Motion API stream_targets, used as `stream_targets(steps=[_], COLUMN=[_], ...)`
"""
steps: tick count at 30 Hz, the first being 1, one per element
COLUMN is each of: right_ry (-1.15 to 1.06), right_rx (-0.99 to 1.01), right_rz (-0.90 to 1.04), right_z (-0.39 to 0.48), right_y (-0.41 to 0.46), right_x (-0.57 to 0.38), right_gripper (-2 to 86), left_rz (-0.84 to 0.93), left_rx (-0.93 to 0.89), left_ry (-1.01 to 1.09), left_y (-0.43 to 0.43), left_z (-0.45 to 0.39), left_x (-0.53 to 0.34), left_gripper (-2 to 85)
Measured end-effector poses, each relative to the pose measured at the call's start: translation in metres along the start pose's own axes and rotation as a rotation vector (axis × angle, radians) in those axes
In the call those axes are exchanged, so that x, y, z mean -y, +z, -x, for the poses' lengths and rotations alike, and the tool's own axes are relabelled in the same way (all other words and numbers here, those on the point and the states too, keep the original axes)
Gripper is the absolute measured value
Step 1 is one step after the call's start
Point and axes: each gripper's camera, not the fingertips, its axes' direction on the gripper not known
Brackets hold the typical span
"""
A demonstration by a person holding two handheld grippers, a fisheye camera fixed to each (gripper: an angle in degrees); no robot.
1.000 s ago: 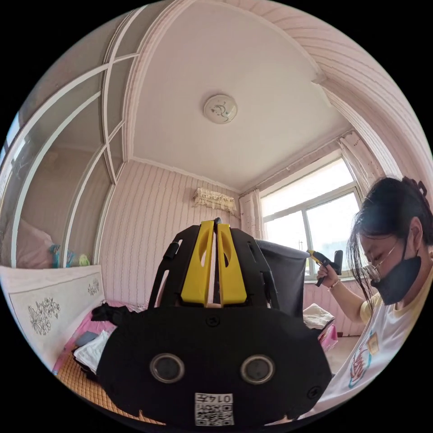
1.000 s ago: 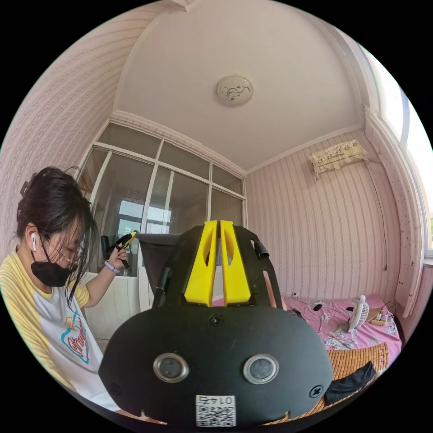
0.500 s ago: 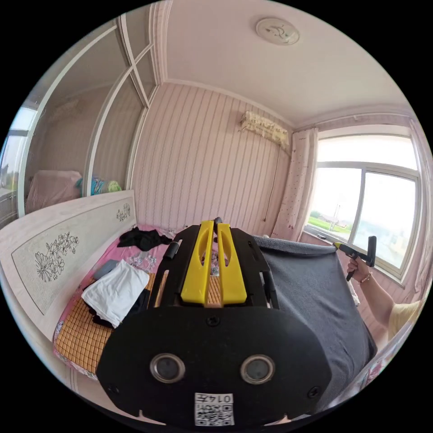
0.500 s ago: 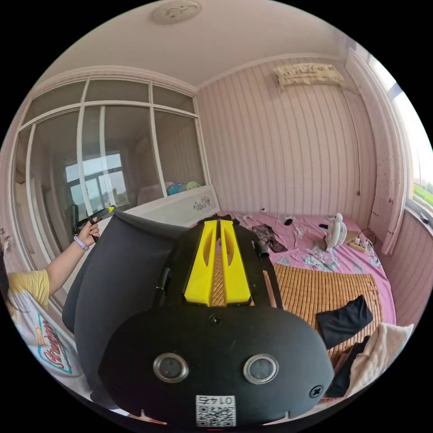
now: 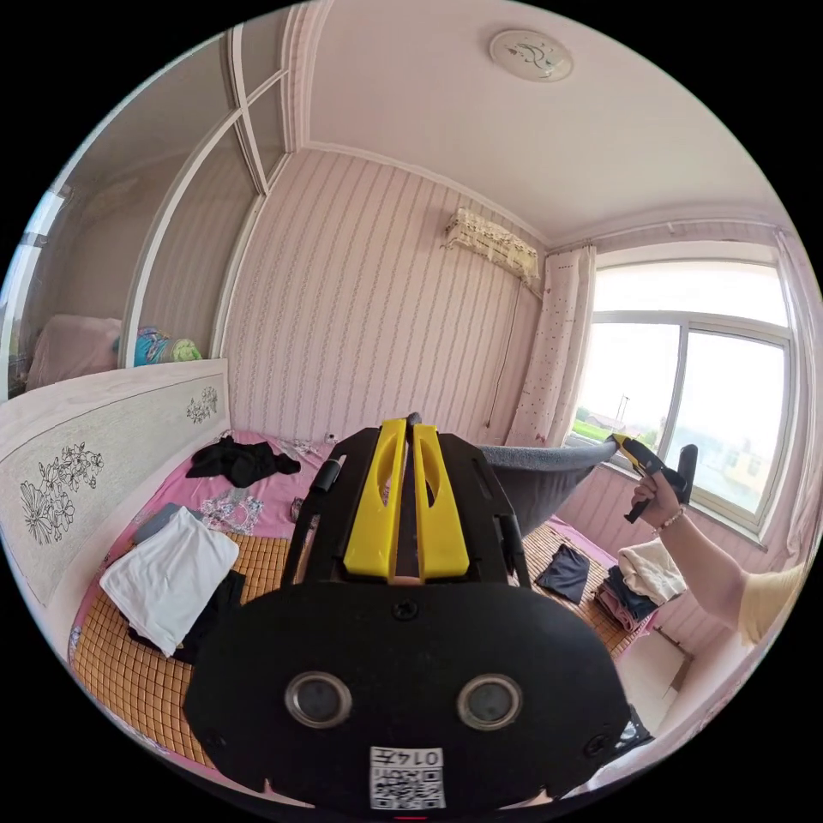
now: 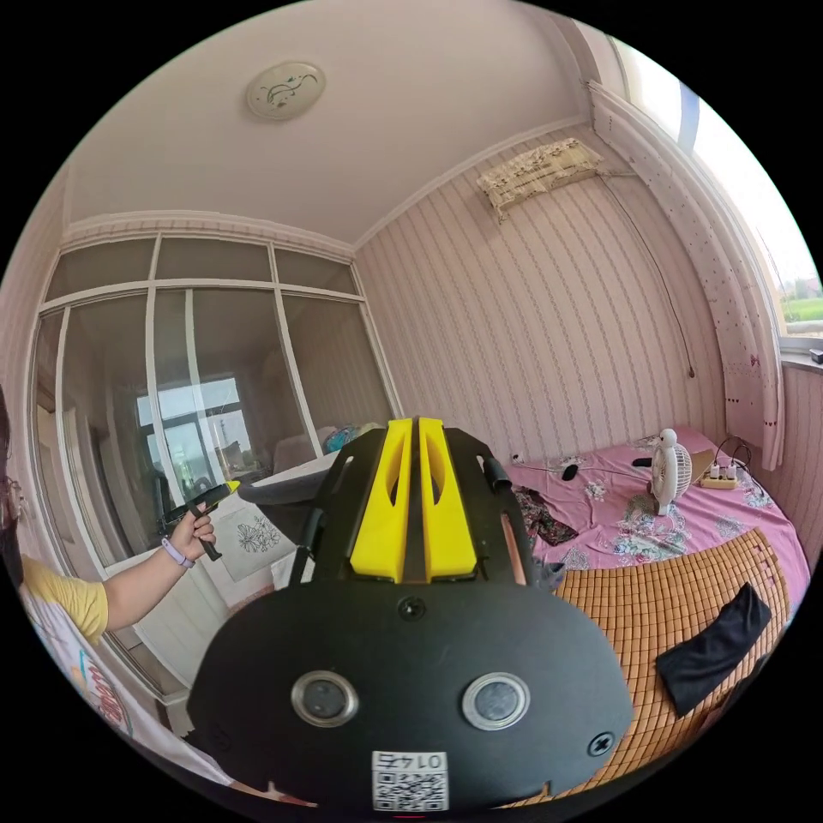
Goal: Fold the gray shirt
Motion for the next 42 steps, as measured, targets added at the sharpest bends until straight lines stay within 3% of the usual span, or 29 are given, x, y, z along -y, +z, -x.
stream_targets(steps=[5, 10, 14, 18, 22, 27, 42], right_ry=[0.040, 0.318, 0.477, 0.552, 0.582, 0.445, 0.324], right_rx=[-0.099, -0.315, -0.375, -0.377, -0.395, -0.392, -0.516], right_rz=[0.189, 0.441, 0.593, 0.742, 0.839, 0.963, 1.081], right_z=[-0.040, -0.109, -0.140, -0.157, -0.168, -0.163, -0.168], right_y=[-0.002, 0.007, 0.024, 0.036, 0.036, 0.044, 0.084], right_x=[-0.085, -0.218, -0.287, -0.327, -0.335, -0.343, -0.329], right_gripper=[0.8, 0.8, 0.8, 0.8, 0.8, 0.9, 1.7], left_rz=[0.227, 0.510, 0.735, 0.909, 0.988, 1.067, 1.058], left_rx=[-0.010, -0.009, 0.084, 0.131, 0.139, 0.132, 0.178], left_ry=[-0.022, -0.177, -0.339, -0.280, -0.242, -0.215, -0.260], left_y=[0.051, 0.111, 0.148, 0.165, 0.164, 0.153, 0.120], left_z=[0.028, 0.070, 0.097, 0.096, 0.100, 0.107, 0.133], left_x=[-0.114, -0.274, -0.396, -0.457, -0.486, -0.528, -0.577], left_gripper=[-0.6, -0.6, -0.5, -0.5, -0.4, -0.4, 0.8])
